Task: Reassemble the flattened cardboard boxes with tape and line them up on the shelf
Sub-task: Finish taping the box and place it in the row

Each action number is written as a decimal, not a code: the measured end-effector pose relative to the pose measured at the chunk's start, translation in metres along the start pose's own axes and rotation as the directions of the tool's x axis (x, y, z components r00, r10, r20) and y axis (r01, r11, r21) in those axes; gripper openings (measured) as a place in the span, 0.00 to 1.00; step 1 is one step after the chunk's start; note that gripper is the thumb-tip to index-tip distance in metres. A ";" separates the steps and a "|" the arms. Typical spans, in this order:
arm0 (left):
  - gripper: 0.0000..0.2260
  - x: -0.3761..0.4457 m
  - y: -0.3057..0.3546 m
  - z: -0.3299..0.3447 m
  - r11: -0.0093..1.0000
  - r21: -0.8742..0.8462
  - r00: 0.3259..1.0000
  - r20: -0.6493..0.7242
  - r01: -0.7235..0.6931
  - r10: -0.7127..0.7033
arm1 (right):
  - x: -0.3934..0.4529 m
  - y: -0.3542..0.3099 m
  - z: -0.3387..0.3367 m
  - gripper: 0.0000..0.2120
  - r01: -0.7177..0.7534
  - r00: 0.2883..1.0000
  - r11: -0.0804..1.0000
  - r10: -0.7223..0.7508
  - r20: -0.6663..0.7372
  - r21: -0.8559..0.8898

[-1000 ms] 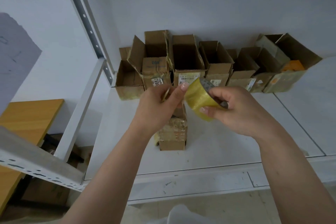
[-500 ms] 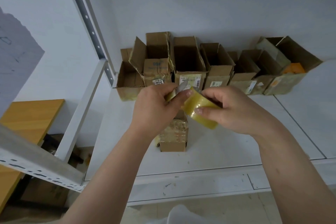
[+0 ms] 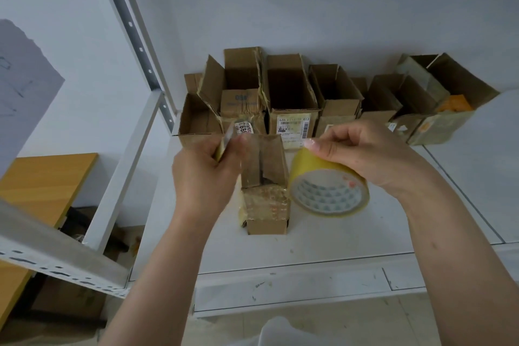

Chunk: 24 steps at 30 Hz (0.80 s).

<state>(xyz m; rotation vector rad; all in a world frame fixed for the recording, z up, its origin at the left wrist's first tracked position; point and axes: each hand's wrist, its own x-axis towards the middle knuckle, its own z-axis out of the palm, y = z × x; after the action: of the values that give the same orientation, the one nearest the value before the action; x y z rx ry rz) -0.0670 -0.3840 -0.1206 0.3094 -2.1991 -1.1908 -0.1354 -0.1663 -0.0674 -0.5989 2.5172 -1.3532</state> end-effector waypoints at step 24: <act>0.20 -0.036 -0.066 0.024 0.932 0.013 0.927 0.096 0.362 -0.362 | 0.028 0.081 0.049 0.18 -0.203 0.979 0.971 0.205 0.003 -0.128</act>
<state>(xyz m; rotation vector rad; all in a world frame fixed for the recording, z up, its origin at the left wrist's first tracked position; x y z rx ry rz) -0.0586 -0.3888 -0.1989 0.6944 -2.2855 -1.4318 -0.1624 -0.1757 -0.1623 -0.3593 2.5840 -1.1192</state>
